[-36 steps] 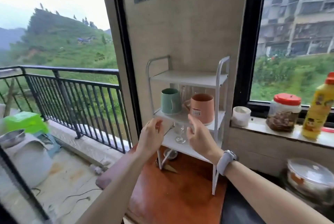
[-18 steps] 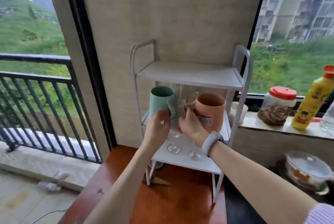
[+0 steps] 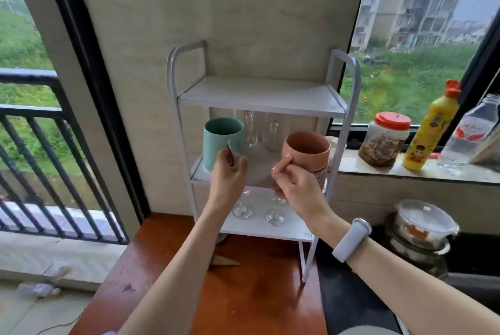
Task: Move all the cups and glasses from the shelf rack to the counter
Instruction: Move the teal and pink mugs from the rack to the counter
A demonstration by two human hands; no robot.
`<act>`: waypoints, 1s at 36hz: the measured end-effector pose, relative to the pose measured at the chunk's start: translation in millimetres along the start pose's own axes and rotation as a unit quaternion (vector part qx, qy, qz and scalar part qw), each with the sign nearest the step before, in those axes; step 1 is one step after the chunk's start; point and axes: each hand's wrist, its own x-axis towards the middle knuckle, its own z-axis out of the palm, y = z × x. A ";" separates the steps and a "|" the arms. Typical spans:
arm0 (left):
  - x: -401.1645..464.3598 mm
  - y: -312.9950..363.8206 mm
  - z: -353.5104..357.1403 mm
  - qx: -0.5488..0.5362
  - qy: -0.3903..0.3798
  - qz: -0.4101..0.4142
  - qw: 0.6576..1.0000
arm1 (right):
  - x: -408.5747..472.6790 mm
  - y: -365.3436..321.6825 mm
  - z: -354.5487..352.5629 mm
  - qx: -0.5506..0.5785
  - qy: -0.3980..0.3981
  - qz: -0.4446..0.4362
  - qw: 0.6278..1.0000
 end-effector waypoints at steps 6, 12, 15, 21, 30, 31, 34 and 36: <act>-2.4 -1.9 -1.7 -0.003 0.066 -0.018 0.998 | -5.6 2.9 -8.8 0.102 0.001 0.066 0.993; -8.5 1.0 -4.8 0.062 0.104 -0.007 0.993 | -6.0 5.1 -15.4 0.082 0.044 0.068 0.993; -16.7 2.9 -3.7 0.096 0.123 0.007 0.988 | -6.6 6.6 -14.0 0.037 0.056 0.057 0.996; -40.3 2.5 1.2 0.094 0.150 0.020 0.984 | -12.5 21.4 -18.2 -0.002 0.105 0.015 0.994; -102.3 6.8 -0.6 0.082 0.154 0.052 0.983 | -68.5 47.2 -40.3 -0.026 0.094 -0.066 0.993; -111.3 8.2 0.3 0.086 0.153 0.057 0.983 | -77.4 50.0 -45.8 -0.029 0.097 -0.070 0.992; -139.4 15.3 8.0 0.084 0.129 0.063 0.986 | -108.7 60.4 -67.6 -0.016 0.094 -0.074 0.993; -158.1 22.3 18.0 0.086 0.111 0.077 0.987 | -131.5 68.8 -86.0 -0.012 0.092 -0.078 0.993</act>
